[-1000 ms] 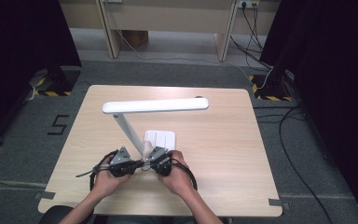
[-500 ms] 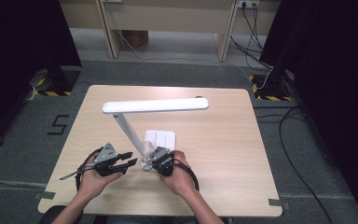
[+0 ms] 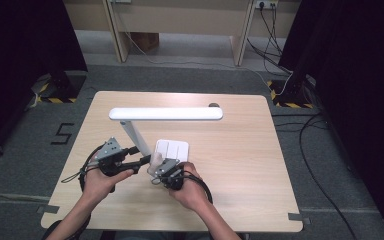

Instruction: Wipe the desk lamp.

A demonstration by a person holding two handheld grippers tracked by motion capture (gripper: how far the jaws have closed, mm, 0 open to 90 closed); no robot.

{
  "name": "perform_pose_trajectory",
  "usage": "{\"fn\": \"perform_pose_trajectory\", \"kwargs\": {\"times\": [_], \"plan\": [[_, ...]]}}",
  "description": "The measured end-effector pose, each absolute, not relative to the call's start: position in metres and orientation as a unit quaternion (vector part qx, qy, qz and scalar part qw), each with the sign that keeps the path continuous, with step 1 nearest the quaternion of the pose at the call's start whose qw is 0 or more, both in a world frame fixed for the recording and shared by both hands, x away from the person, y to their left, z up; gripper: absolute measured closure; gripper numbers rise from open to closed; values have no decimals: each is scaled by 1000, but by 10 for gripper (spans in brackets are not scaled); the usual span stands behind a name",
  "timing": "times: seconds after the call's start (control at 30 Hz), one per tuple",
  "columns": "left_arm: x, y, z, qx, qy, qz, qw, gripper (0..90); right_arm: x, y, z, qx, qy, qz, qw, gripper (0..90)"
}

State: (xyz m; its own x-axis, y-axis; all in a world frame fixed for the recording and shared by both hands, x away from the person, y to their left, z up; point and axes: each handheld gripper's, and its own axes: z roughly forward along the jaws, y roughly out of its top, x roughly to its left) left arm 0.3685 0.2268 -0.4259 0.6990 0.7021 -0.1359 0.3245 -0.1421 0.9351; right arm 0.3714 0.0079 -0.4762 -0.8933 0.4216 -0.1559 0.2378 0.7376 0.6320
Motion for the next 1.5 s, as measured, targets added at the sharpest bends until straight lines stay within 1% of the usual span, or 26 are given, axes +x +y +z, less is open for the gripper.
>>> {"fn": "perform_pose_trajectory", "kwargs": {"times": [0.33,0.4,0.5,0.57,0.7,0.77,1.0,1.07,1.5], "plan": [[374,226,-421,729,353,185,557,517,367,9,-465,145,930,306,141,808],[374,227,-421,726,357,188,557,556,367,12,-464,132,933,306,137,807],[375,228,-419,723,359,189,560,579,367,16,-465,126,935,305,129,807],[376,229,-419,722,359,189,561,575,364,18,-463,125,937,304,118,808],[378,229,-419,717,363,195,562,536,363,22,-460,89,940,306,118,808],[379,229,-418,714,364,195,565,536,364,23,-460,90,942,302,119,807],[380,229,-418,713,363,195,567,595,379,14,-470,119,943,288,117,806],[380,228,-418,716,360,199,564,609,380,12,-472,138,942,286,109,806],[378,225,-417,715,365,210,558,623,385,9,-478,161,939,280,120,813]]}}
